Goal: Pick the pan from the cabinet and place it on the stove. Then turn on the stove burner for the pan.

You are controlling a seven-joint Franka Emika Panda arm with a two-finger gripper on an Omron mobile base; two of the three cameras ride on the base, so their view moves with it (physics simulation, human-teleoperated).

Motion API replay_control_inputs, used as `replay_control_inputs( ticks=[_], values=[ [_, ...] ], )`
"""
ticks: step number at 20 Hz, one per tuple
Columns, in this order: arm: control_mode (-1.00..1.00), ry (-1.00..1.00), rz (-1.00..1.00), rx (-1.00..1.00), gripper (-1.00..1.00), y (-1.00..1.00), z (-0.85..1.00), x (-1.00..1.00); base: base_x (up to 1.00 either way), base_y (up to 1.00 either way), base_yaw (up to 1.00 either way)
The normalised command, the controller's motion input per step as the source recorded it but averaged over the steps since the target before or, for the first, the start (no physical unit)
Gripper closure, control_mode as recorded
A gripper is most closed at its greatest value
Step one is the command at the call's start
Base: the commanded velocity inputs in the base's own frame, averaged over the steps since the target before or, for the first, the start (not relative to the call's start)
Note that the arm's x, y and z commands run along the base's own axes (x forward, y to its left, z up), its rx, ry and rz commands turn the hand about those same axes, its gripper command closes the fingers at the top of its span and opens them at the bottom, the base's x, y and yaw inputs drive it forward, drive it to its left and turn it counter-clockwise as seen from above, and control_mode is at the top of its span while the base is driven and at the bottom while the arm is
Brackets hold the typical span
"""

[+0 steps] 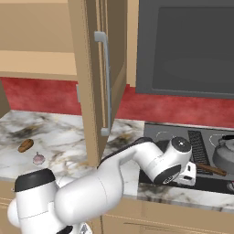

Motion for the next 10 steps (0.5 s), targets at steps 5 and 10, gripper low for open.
replay_control_inputs(
  ticks=[5,10],
  values=[
    [-1.0,0.0,0.06,0.04,-1.0,0.0,0.0,0.24,0.0,0.0,0.0],
    [-1.0,0.0,0.05,0.02,-1.0,0.0,0.0,0.19,0.0,0.0,0.0]
  ],
)
